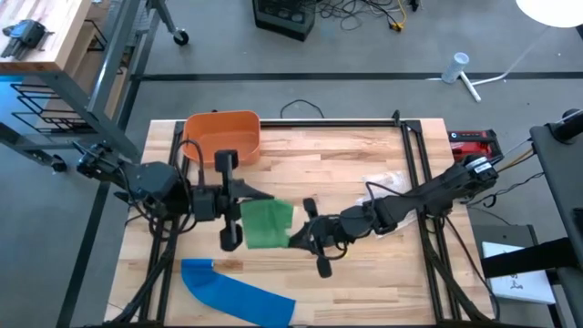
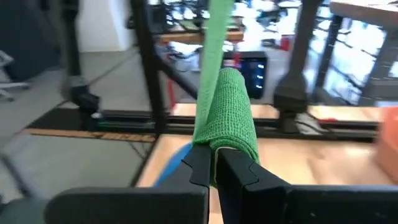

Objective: Roll bandage
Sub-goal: Roll the green bandage

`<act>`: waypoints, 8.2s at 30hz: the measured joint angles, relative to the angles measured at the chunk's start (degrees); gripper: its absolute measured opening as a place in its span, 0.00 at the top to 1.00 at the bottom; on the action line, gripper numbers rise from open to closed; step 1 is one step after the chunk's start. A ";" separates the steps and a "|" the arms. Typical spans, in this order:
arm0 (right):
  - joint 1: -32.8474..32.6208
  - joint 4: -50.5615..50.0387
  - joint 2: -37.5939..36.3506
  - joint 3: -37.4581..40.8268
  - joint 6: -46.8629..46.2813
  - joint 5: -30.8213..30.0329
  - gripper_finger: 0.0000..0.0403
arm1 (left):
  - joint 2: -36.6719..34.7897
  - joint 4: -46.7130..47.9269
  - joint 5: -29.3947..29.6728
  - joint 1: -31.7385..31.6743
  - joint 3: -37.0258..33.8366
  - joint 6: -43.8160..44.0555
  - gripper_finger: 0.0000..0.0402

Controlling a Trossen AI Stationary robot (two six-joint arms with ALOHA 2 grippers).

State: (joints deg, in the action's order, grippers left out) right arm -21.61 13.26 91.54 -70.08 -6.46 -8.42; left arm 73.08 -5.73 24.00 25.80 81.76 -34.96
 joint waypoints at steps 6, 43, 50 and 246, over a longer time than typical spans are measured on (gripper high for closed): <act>-0.59 3.36 1.37 0.00 0.45 2.63 0.99 | 0.00 -0.19 3.95 -1.95 -0.09 -0.73 1.00; -10.82 9.83 -0.21 -3.80 19.40 4.30 0.99 | 0.07 13.38 17.94 -4.11 -4.19 6.23 1.00; -10.80 9.05 -0.30 -4.57 21.58 1.01 0.99 | -0.79 15.16 18.12 -3.83 -8.76 11.14 1.00; -2.84 -34.84 -13.43 -13.66 11.21 -2.30 0.99 | -0.02 -16.41 -3.60 -0.55 -25.20 14.96 0.71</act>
State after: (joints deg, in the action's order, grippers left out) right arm -24.45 -21.57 78.11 -83.74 4.75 -10.72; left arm 73.06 -22.14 20.40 25.25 56.55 -20.00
